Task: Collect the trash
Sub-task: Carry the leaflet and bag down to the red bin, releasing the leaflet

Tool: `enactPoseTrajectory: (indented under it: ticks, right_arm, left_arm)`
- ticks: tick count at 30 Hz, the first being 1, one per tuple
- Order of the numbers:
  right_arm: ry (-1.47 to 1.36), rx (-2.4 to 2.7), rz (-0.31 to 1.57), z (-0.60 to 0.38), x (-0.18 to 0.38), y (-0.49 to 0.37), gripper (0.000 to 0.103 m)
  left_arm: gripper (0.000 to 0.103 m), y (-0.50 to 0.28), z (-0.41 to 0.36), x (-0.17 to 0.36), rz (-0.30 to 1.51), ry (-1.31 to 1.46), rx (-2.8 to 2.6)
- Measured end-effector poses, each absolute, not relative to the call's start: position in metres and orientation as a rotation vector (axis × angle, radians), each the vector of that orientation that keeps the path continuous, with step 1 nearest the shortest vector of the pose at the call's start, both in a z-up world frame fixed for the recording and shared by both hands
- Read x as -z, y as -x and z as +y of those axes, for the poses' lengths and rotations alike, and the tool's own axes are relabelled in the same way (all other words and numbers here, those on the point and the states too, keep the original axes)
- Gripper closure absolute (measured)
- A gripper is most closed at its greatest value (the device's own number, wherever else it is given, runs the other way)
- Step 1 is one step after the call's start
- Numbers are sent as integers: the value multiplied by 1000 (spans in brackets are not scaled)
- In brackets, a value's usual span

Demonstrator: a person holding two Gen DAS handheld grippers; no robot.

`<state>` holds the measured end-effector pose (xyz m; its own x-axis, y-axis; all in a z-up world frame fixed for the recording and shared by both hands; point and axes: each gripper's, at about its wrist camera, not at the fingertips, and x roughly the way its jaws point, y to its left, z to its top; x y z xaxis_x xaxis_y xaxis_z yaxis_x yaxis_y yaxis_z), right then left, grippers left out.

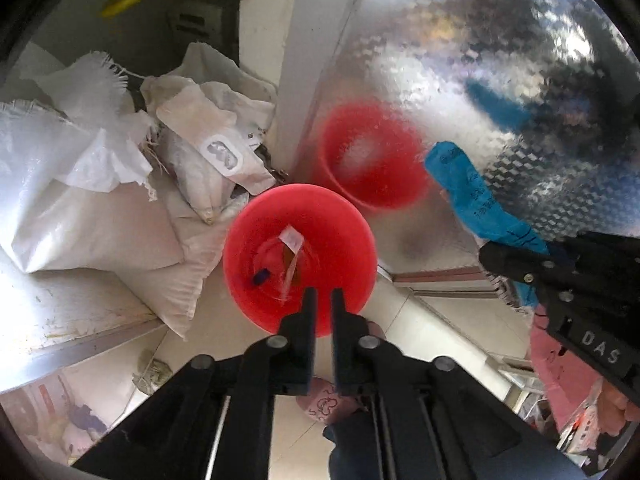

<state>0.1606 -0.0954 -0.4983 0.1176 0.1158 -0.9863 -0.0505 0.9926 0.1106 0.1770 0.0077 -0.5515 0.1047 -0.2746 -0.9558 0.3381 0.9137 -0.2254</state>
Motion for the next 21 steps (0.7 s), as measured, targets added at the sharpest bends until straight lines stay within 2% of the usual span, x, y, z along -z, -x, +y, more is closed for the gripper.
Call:
enactPoseTrajectory:
  ticks: [2,9,15,18,20,21]
  right_arm:
    - [-52,-122,1451,-97,501,-160,93]
    - [-27,-154,1460,-93,500,-163,93]
    - [20,-227,1475,-77,506,-167,93]
    - [53,-263,1494,-67,512,-170,93]
    - [84,-285,1509,-60,517,-172,93]
    - [95,-294,1512,-57,518,-173,93]
  left_arm:
    - [86,-175,6,551,1388,-83,439]
    - [86,-168,12,545,1388,-90,422]
    - [78,-163,31,542,1367,-81,344]
    - [65,-163,43,546,1363,-70,302]
    - [47,-163,50,551,1377,-49,281]
    - [43,-163,54,554,1390,-32,271]
